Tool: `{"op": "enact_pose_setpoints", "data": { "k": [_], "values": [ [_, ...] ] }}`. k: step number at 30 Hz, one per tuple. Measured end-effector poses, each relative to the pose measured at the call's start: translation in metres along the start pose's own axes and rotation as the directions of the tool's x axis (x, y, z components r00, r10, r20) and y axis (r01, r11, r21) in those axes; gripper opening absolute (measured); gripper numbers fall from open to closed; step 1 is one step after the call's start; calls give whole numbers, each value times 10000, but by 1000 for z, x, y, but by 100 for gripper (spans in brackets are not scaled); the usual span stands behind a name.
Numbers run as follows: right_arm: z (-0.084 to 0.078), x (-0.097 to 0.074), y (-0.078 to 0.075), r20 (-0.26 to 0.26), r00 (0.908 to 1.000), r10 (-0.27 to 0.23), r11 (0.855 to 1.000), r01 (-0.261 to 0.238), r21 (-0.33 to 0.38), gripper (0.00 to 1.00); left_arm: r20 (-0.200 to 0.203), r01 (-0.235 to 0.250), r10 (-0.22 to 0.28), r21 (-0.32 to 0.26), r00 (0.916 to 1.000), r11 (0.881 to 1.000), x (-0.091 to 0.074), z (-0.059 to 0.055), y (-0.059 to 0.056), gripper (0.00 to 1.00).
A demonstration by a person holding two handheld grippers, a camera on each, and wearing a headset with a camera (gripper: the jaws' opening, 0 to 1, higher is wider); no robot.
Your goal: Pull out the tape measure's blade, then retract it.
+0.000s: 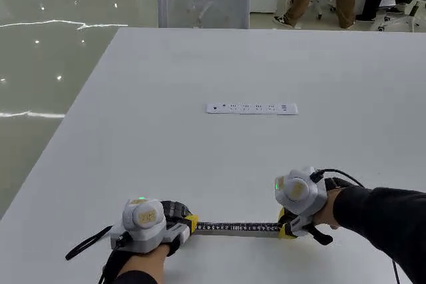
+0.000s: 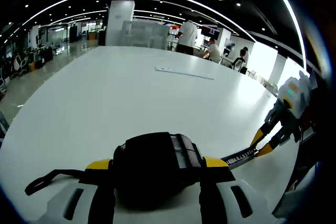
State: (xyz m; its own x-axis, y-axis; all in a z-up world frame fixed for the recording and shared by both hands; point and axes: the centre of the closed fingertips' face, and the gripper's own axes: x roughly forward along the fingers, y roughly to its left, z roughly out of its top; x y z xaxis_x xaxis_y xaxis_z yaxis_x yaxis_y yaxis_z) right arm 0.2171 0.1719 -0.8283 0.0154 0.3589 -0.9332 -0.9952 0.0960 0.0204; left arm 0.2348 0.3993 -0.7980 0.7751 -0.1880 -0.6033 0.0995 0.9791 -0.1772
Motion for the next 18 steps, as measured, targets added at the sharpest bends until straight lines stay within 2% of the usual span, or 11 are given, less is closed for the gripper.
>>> {"op": "enact_pose_setpoints", "data": {
  "k": [18],
  "values": [
    [13,6,-1,309,9995,-66,10000,67,-23,12,-40,42,-43,-123,10000,9999,0,0,0,61]
  ]
}}
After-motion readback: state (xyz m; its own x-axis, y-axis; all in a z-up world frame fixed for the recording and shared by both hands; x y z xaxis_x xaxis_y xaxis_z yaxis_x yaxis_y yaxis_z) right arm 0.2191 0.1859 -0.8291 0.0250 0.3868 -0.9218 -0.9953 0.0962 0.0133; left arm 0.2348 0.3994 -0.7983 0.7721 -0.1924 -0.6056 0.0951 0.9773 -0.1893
